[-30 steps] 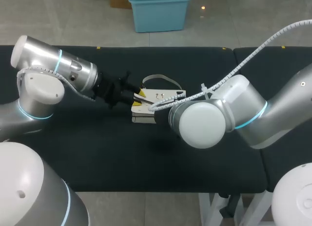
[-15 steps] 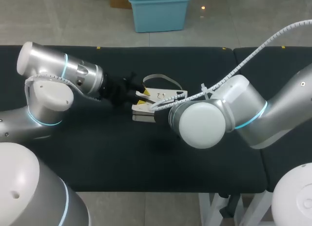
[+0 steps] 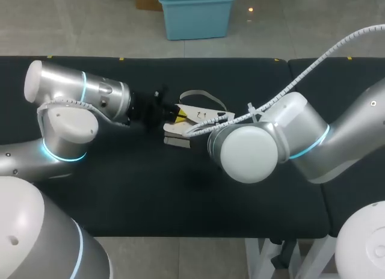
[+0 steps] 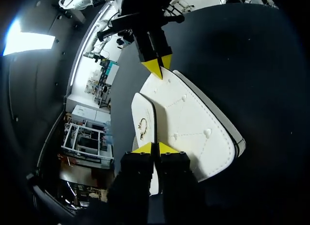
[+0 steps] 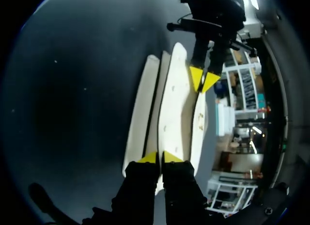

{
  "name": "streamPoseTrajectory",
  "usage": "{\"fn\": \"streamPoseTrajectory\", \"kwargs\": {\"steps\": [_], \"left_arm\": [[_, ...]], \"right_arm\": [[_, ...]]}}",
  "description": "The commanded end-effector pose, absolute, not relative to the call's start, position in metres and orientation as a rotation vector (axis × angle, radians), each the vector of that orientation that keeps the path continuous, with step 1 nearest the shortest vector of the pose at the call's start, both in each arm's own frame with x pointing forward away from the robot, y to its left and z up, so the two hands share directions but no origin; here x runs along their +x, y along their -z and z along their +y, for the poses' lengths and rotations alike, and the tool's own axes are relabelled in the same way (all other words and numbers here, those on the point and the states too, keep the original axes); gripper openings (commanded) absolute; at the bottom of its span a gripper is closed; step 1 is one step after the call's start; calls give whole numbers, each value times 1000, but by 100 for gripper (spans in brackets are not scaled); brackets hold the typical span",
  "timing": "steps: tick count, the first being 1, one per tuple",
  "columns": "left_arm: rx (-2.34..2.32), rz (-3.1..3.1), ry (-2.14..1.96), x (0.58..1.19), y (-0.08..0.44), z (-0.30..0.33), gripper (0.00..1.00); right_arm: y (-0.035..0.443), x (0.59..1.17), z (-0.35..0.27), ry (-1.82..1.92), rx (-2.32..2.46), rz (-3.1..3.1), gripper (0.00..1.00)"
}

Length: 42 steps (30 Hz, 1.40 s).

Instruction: Pick up the bag, open it, inspect its contents, close it, and place it on the opposite side

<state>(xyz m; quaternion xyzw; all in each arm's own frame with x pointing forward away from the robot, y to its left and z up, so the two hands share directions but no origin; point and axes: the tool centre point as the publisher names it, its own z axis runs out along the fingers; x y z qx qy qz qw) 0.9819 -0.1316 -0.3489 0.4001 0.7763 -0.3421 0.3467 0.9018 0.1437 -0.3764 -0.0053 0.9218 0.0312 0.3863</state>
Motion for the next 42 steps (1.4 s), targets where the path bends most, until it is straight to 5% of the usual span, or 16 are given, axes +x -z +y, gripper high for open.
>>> {"fn": "streamPoseTrajectory", "kwargs": {"steps": [1, 35, 36, 37, 42], "left_arm": [[977, 2084, 900, 985, 332, -126, 0], [632, 2511, 1129, 1008, 305, -117, 0], [647, 2499, 1122, 1005, 306, -118, 11], [655, 2491, 1107, 1003, 307, -118, 37], [663, 2445, 1088, 997, 314, -119, 87]], "right_arm": [[383, 898, 141, -80, 7, 1653, 0], [383, 898, 141, -80, 7, 1653, 0], [383, 898, 141, -80, 7, 1653, 0], [383, 898, 141, -80, 7, 1653, 0], [383, 898, 141, -80, 7, 1653, 0]]}}
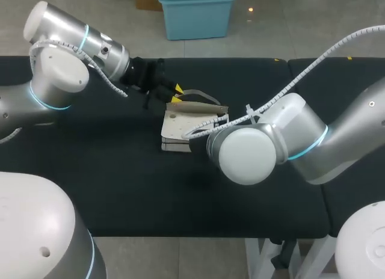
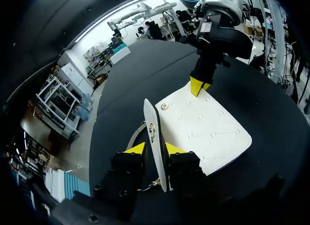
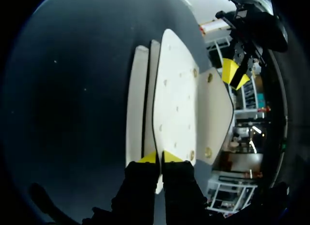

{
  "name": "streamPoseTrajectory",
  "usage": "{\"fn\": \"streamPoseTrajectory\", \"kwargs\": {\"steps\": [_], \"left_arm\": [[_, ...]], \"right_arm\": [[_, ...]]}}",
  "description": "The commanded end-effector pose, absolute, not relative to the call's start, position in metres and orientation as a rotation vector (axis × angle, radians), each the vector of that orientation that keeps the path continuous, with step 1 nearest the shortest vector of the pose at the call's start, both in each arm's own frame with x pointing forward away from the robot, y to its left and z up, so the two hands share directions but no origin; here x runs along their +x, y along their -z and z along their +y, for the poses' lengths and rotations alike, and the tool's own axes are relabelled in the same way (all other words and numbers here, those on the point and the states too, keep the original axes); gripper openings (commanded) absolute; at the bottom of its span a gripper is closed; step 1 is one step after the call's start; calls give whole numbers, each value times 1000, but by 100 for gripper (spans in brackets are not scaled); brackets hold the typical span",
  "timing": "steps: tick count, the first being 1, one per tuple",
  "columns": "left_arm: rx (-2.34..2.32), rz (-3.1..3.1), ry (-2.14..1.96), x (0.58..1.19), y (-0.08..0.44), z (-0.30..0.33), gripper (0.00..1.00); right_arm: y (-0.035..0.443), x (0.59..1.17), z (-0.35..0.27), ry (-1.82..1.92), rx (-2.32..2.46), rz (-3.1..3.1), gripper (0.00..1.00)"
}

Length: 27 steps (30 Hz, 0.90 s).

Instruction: Pick up the bag, open it, inspect its contents, close it, and place it on the opposite side

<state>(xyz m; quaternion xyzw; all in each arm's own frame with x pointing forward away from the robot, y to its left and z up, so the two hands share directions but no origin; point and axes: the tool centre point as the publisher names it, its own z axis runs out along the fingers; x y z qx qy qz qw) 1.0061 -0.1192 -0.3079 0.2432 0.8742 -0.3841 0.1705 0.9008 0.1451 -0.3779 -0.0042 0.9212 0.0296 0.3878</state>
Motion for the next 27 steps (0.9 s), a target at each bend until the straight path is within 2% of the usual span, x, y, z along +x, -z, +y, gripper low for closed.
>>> {"fn": "streamPoseTrajectory", "kwargs": {"steps": [1, 7, 14, 16, 17, 22, 27], "left_arm": [[655, 2445, 1092, 996, 314, -119, 88], [643, 2447, 1103, 989, 317, -123, 85], [696, 2414, 1077, 981, 313, -126, 77], [705, 2429, 1048, 982, 321, -130, 65], [702, 2441, 1045, 983, 324, -132, 55], [691, 2485, 1012, 990, 340, -140, 51], [677, 2502, 977, 998, 348, -143, 53]], "right_arm": [[383, 898, 141, -80, 7, 1653, 0], [383, 898, 141, -80, 7, 1653, 0], [383, 898, 141, -80, 7, 1653, 0], [383, 898, 141, -80, 7, 1653, 0], [383, 898, 141, -80, 7, 1653, 0], [383, 898, 141, -80, 7, 1653, 0], [383, 898, 141, -80, 7, 1653, 0]]}}
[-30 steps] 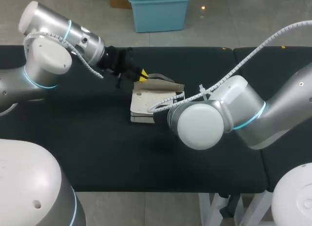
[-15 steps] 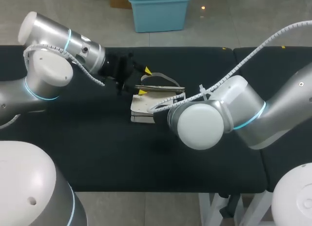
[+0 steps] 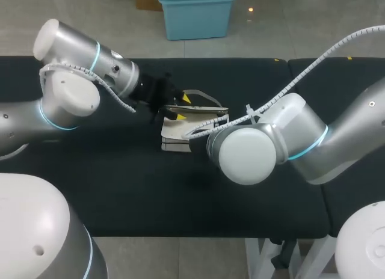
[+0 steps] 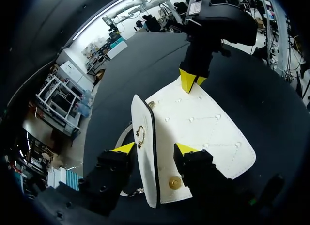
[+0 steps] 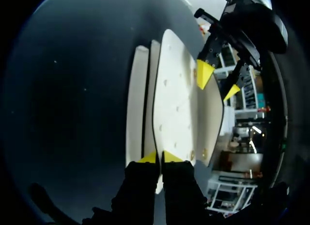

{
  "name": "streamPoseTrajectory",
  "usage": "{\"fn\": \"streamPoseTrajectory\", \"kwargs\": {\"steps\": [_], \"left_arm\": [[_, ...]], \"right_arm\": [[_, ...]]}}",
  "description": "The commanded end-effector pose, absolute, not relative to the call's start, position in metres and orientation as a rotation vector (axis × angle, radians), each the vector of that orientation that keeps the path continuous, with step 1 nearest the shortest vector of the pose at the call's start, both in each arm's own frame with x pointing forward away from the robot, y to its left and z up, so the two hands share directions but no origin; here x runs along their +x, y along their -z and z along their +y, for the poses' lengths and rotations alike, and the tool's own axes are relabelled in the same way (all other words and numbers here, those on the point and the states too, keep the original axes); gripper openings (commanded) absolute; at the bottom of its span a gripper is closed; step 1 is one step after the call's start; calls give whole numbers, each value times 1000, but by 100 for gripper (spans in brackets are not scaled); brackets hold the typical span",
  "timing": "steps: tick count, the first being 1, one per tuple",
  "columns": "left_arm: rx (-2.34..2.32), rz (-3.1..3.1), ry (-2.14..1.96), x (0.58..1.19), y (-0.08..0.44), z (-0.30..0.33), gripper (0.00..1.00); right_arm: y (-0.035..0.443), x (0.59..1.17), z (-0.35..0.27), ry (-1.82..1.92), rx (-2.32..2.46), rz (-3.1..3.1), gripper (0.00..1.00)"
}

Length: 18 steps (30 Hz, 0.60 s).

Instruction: Pick up the bag, open it, inspect its contents, close it, and place it on the opposite side

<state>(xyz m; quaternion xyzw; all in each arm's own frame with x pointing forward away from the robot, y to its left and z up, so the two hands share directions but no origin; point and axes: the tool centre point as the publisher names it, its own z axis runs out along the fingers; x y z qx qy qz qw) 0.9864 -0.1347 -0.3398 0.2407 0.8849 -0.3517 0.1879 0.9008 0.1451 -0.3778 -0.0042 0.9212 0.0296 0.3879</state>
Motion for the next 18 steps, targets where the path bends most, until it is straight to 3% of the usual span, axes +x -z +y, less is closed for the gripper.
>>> {"fn": "streamPoseTrajectory", "kwargs": {"steps": [1, 14, 18], "left_arm": [[672, 2505, 973, 1000, 350, -143, 53], [618, 2542, 952, 1014, 357, -148, 45], [616, 2562, 937, 1016, 358, -149, 35]], "right_arm": [[383, 898, 141, -80, 7, 1653, 0], [383, 898, 141, -80, 7, 1653, 0], [383, 898, 141, -80, 7, 1653, 0]]}}
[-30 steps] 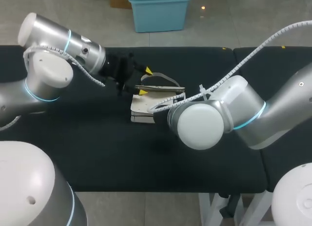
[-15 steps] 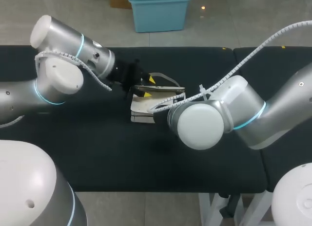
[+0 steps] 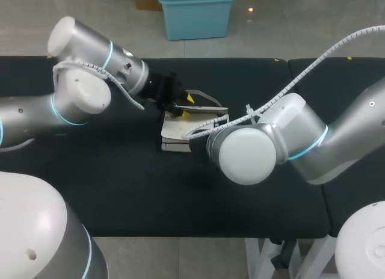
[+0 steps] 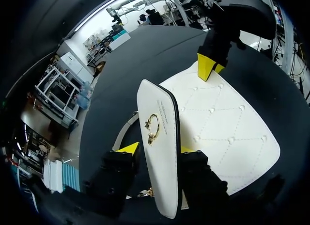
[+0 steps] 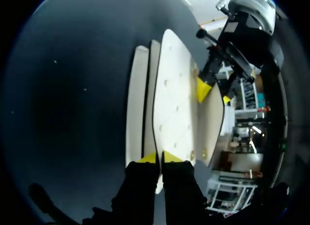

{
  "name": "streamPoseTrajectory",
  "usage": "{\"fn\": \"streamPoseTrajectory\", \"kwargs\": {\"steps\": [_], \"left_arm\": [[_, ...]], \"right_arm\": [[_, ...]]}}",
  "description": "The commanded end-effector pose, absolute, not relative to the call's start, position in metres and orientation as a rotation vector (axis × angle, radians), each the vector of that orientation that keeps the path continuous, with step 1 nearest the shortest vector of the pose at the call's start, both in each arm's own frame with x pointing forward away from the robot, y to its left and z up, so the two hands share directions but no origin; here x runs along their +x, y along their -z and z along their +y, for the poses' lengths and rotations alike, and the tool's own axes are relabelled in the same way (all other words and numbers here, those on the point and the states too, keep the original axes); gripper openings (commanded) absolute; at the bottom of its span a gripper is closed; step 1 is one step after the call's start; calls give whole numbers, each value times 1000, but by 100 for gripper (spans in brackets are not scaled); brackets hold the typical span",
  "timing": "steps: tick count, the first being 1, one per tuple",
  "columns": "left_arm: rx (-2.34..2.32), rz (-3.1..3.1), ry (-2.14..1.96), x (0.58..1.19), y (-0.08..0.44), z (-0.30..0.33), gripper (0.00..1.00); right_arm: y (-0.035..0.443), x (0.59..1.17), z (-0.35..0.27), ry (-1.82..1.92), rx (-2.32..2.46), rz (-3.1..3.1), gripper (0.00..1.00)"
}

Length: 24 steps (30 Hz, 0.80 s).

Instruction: Pick up the bag, open it, inspect its contents, close it, and place it on the opposite side

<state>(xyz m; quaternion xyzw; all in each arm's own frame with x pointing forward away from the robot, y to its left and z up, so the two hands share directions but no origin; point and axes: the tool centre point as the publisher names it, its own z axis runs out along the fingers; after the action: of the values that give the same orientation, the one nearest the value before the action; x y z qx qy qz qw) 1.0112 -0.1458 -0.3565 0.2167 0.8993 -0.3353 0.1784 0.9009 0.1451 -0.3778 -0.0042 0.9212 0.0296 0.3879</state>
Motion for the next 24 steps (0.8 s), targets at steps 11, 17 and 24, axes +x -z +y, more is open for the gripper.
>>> {"fn": "streamPoseTrajectory", "kwargs": {"steps": [11, 17, 24], "left_arm": [[581, 2589, 933, 1020, 362, -148, 0], [562, 2584, 961, 1020, 360, -146, 0], [532, 2565, 980, 1019, 352, -145, 0]], "right_arm": [[383, 898, 141, -80, 7, 1653, 0], [383, 898, 141, -80, 7, 1653, 0], [378, 897, 143, -94, -6, 1657, 27]]}}
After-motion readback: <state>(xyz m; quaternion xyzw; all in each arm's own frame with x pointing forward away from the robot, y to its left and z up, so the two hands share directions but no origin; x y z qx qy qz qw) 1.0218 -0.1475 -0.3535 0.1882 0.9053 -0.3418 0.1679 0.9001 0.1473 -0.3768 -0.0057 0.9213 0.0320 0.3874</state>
